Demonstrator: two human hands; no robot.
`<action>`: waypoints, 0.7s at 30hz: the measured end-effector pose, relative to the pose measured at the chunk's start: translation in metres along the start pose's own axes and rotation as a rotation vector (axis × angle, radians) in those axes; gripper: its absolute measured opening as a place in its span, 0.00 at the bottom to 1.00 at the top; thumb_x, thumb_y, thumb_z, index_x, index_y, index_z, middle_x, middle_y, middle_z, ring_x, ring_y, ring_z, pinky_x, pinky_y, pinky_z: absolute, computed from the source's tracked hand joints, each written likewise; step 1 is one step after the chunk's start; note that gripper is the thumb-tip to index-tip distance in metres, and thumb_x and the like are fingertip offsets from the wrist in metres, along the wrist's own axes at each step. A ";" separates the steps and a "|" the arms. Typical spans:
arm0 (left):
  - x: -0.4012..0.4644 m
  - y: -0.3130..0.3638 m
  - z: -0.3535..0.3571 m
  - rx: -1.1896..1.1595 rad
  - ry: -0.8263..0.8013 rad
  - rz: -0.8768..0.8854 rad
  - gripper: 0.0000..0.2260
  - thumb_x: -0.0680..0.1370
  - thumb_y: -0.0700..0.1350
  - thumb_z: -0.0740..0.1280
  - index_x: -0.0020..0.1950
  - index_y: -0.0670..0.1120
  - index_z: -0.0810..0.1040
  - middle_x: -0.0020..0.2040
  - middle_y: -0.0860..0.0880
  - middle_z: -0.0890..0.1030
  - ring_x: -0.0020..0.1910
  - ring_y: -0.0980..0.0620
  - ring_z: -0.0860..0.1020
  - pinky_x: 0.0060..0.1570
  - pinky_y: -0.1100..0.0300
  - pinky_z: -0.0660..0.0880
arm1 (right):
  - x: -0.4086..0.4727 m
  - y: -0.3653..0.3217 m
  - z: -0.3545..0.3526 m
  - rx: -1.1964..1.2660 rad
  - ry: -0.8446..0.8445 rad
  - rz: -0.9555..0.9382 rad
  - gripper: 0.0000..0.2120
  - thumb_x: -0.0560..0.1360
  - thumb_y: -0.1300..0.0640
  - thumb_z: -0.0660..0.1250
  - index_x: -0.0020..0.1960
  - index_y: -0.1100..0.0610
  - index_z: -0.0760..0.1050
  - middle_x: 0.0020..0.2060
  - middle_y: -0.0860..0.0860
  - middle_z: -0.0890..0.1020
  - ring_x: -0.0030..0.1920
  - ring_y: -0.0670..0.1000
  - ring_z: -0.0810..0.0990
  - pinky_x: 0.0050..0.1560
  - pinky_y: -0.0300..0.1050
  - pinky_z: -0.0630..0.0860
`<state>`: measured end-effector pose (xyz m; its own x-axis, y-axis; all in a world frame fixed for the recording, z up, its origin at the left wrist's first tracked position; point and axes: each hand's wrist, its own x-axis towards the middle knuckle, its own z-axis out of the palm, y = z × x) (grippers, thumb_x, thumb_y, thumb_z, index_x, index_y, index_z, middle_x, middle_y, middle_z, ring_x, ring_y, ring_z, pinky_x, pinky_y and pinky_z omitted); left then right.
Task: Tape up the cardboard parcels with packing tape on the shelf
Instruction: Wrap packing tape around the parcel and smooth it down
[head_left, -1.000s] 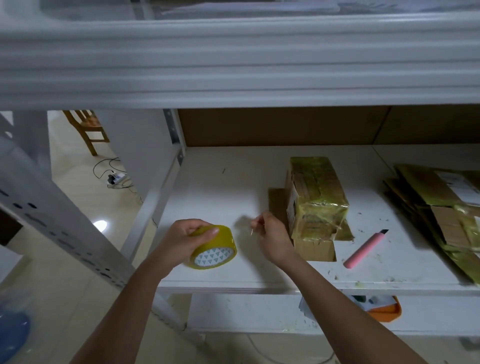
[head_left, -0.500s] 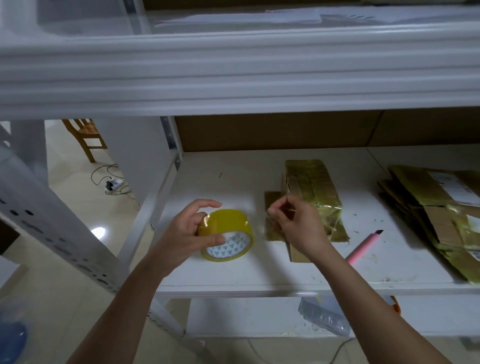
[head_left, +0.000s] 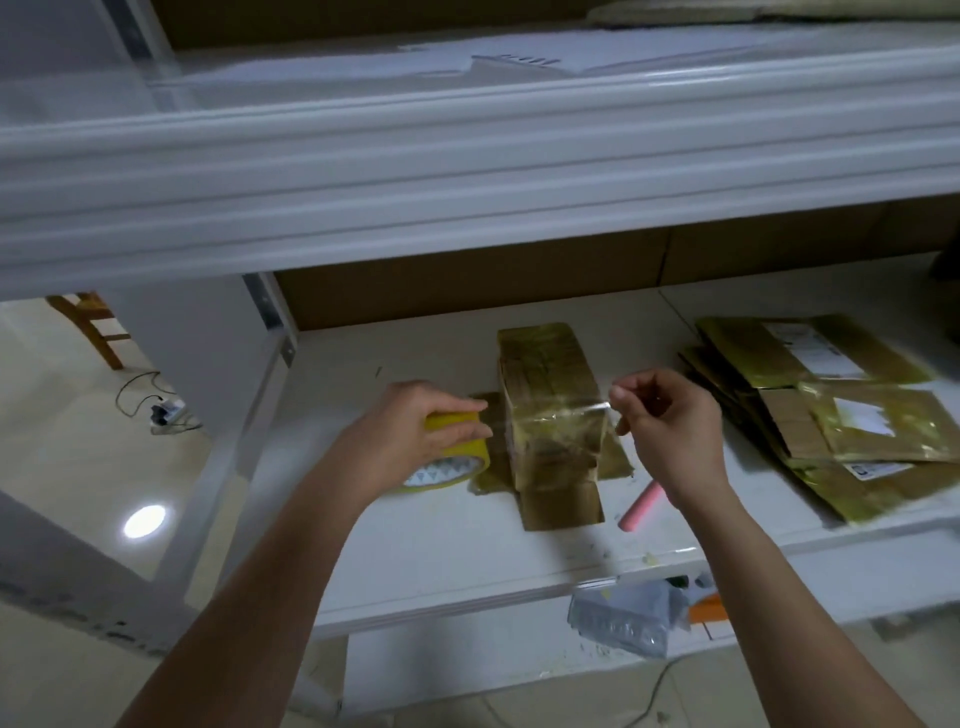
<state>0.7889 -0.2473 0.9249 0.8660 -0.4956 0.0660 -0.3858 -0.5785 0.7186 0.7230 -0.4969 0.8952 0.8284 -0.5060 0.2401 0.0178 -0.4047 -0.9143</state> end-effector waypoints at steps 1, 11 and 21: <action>0.006 0.000 0.003 0.059 0.001 0.020 0.19 0.71 0.60 0.69 0.59 0.55 0.83 0.45 0.58 0.81 0.43 0.63 0.79 0.46 0.60 0.77 | 0.001 0.005 -0.003 0.001 0.010 0.013 0.05 0.76 0.62 0.70 0.43 0.54 0.79 0.35 0.51 0.82 0.34 0.52 0.82 0.36 0.41 0.77; 0.032 -0.004 0.019 0.175 0.012 0.074 0.11 0.76 0.50 0.71 0.58 0.52 0.84 0.38 0.64 0.78 0.39 0.70 0.77 0.38 0.67 0.70 | 0.018 0.024 -0.006 0.027 0.012 0.114 0.03 0.76 0.61 0.70 0.44 0.57 0.80 0.36 0.51 0.82 0.31 0.48 0.81 0.33 0.38 0.76; 0.038 -0.015 0.044 0.176 0.000 -0.090 0.07 0.76 0.53 0.71 0.53 0.56 0.85 0.49 0.58 0.83 0.45 0.60 0.79 0.47 0.57 0.77 | 0.023 0.050 0.005 0.328 -0.117 0.420 0.07 0.77 0.67 0.67 0.41 0.60 0.79 0.31 0.51 0.80 0.30 0.46 0.76 0.35 0.37 0.76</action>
<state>0.8139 -0.2854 0.8862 0.8995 -0.4368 0.0073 -0.3569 -0.7250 0.5891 0.7460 -0.5249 0.8529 0.8583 -0.4773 -0.1887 -0.1701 0.0823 -0.9820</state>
